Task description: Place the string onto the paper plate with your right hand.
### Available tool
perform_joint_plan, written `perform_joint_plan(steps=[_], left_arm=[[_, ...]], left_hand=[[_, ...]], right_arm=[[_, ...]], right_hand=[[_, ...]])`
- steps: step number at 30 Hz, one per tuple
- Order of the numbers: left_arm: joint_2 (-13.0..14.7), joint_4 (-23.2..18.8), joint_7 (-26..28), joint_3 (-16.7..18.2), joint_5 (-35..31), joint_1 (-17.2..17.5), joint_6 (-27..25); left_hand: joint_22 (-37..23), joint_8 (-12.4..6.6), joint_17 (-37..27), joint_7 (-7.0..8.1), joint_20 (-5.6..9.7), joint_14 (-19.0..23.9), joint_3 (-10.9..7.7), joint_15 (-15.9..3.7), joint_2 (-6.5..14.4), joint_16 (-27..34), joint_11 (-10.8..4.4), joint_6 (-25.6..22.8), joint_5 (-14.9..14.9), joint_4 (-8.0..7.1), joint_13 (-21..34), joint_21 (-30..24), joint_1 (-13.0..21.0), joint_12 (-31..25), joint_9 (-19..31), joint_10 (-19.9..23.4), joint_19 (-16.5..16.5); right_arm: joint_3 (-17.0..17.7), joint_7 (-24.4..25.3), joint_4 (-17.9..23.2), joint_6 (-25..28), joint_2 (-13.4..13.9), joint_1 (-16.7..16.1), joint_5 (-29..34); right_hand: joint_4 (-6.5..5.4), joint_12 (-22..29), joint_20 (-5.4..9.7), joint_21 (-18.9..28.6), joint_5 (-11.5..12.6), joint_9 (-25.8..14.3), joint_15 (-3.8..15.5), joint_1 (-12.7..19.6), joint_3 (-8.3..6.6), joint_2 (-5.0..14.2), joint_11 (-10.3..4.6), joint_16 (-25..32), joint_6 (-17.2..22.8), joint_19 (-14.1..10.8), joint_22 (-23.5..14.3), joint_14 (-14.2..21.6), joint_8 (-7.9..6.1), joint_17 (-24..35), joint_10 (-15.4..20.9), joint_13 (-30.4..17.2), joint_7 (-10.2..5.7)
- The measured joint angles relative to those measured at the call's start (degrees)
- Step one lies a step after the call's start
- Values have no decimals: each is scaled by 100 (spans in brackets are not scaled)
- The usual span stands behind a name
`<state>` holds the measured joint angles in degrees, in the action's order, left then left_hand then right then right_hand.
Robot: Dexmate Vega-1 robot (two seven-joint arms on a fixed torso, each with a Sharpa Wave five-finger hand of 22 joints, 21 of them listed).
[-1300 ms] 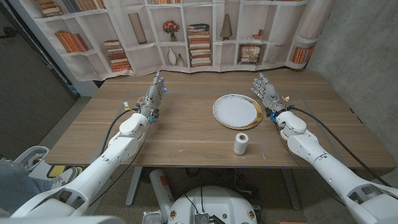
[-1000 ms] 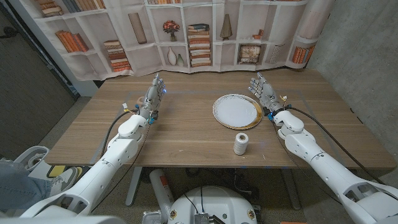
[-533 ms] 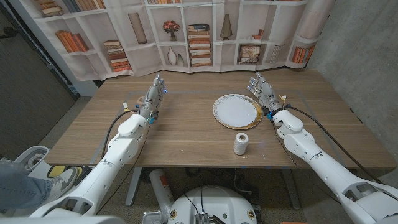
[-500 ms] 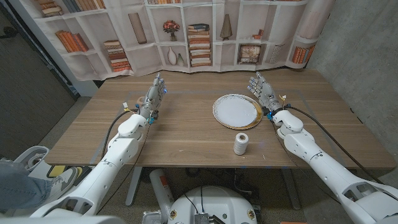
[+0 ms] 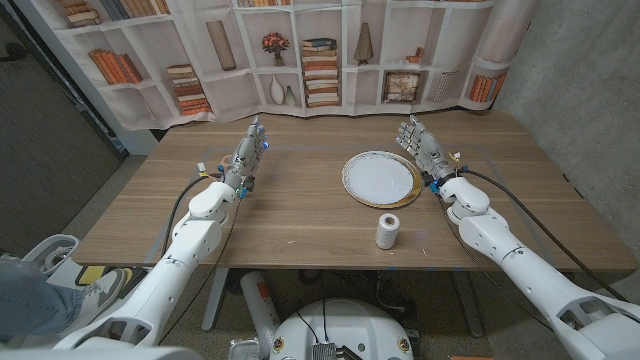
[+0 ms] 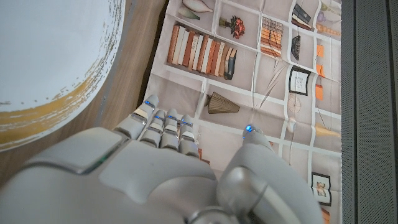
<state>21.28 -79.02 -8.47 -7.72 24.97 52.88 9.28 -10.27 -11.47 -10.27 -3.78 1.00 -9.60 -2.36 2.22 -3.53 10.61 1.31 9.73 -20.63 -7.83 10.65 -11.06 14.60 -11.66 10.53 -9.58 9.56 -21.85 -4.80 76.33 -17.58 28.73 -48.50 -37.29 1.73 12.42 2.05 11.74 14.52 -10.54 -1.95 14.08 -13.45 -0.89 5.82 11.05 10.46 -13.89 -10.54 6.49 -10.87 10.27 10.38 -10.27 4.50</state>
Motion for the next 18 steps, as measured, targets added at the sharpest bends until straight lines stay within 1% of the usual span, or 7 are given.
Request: perform_joint_plan(steps=[2, 6, 8, 11, 12, 13, 18], left_arm=[[0, 0, -8, 0, -26, 0, -20], [0, 0, -14, 0, -49, 0, -36], [0, 0, -18, 0, -57, 0, -44], [0, 0, -22, 0, -92, 0, -75], [0, 0, -22, 0, -93, 0, -75], [-35, -184, -22, 70, -105, 85, -94], [-35, -266, -13, 70, -145, 101, -136]], left_hand=[[0, 0, 0, 0, 0, 0, 0, 0, 17, 0, 0, 0, 0, 0, 0, 0, 17, 0, 0, 0, 0], [0, 0, 0, 0, 0, 0, 25, 0, 22, 0, 0, 0, 0, 25, 0, 0, 22, 0, 0, 0, 0], [0, 0, 0, 0, 0, 0, 25, 0, 22, 0, 0, 0, -38, 25, 0, 0, 22, 0, 0, 0, 0], [0, 0, 0, 0, 0, 0, 25, 0, 22, 0, 0, 0, -49, 25, 1, 0, 22, 0, 0, 0, 0], [0, 0, 0, 0, 0, 0, 25, 0, 23, 0, 0, 0, -49, 25, 1, 0, 22, 0, 0, 0, 0], [0, 0, 0, 0, 0, 0, 25, 0, 22, 0, 0, 0, -49, 25, 1, 0, 22, 0, -1, 0, 0], [0, 0, 0, 0, 0, 0, 25, 0, 53, 0, 0, 0, -49, 25, 1, 0, 53, 0, -1, 0, 0]], right_arm=[[18, 0, 65, 0, 39, -48, 0], [46, 0, 136, 0, 89, -114, 0], [56, 0, 164, 0, 107, -140, 0], [94, 0, 238, 0, 153, -222, 0], [99, -111, 248, -52, 159, -232, -118], [112, -125, 273, -66, 177, -259, -135], [154, -198, 380, -138, 251, -357, -179]], right_hand=[[0, 0, 0, 0, -16, 0, -9, 0, 0, 0, -28, 0, 0, 0, 0, 9, 0, 0, 28, 0, 0], [0, 0, 30, 0, -16, 0, -9, 0, 0, 0, -28, 0, 0, -30, 0, 9, 0, 0, 28, 0, 0], [0, 0, 31, 0, -16, 0, -9, 0, 0, 0, -28, 0, 30, -31, 0, 9, 0, 0, 28, 0, 31], [0, 0, 31, 0, -16, 0, 11, 0, 0, 0, -28, 0, 31, -31, 1, 29, 0, 0, 28, 0, 31], [0, 0, 31, 0, -16, 0, 11, 0, 0, 0, -6, 0, 31, -31, 0, 29, 0, 0, 49, 1, 31], [0, 0, 31, 0, -16, 1, 11, 0, 0, 0, 3, 0, 30, -31, 1, 29, 0, -1, 58, 0, 31], [25, 0, 31, 0, -16, 1, 11, 22, -24, -22, -18, 0, 31, -31, 1, 28, 0, 0, 79, 1, 31]])
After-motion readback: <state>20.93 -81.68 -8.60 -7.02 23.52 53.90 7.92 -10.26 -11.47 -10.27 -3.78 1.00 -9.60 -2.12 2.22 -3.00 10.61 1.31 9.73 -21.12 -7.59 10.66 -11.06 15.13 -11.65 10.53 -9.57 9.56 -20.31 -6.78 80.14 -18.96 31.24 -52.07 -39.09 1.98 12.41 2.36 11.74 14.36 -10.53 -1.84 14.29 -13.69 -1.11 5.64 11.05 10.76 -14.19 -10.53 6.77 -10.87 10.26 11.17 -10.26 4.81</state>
